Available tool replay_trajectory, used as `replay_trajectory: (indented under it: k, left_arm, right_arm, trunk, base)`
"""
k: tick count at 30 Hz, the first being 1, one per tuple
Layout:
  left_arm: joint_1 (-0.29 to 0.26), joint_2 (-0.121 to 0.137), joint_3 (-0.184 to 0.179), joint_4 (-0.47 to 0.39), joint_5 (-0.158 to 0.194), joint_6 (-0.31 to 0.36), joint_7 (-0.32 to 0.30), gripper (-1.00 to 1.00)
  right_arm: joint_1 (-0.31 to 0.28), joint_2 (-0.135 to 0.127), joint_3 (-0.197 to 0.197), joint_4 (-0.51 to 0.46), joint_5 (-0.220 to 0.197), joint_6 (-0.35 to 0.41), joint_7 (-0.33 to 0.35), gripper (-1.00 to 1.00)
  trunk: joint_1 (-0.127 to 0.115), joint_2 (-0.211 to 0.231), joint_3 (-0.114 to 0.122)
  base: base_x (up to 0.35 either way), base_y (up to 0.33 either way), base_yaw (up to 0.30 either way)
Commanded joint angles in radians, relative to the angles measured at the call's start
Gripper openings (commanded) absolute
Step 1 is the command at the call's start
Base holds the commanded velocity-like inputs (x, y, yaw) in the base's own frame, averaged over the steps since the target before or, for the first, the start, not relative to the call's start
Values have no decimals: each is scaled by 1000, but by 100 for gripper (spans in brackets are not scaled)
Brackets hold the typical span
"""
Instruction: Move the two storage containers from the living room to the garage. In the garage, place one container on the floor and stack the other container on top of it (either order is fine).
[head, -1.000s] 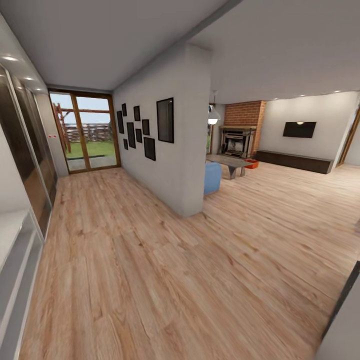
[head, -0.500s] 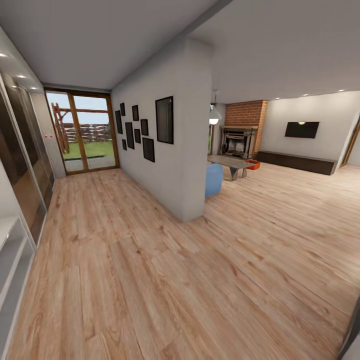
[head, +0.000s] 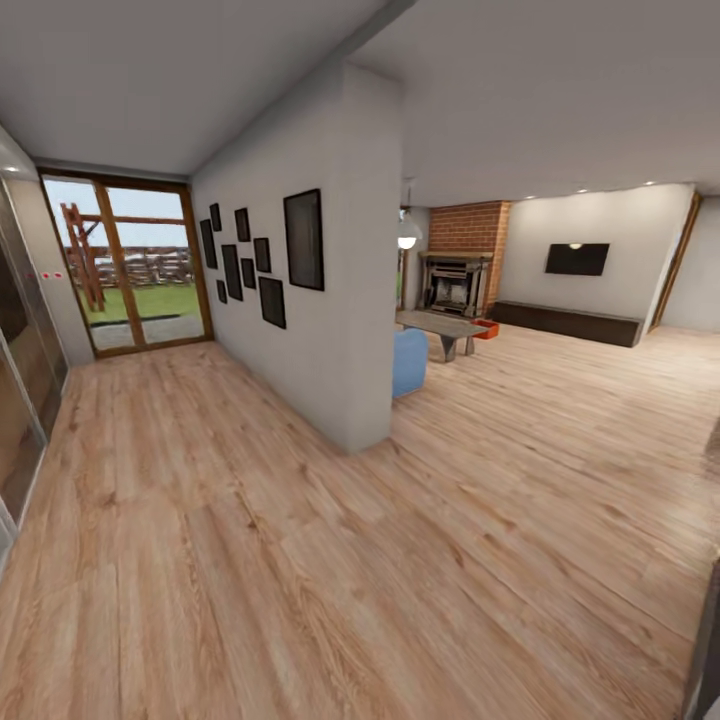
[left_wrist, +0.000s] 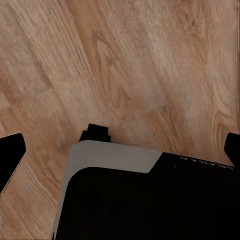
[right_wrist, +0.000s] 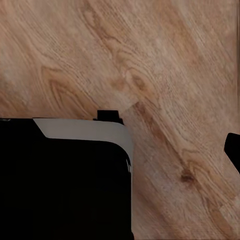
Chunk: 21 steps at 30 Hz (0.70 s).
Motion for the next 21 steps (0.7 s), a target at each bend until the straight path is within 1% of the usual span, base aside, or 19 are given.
replay_trajectory:
  k: [1, 21]
  left_arm:
    - [-1, 0, 2, 0, 7, 3, -3, 100]
    - [-1, 0, 2, 0, 7, 3, -3, 100]
  right_arm:
    - [-1, 0, 8, 3, -7, -5, -2, 100]
    - [-1, -2, 10, 3, -5, -4, 2, 100]
  trunk:
    - [1, -1, -1]
    - [1, -1, -1]
  base:
    - [324, 0, -270]
    - [324, 0, -280]
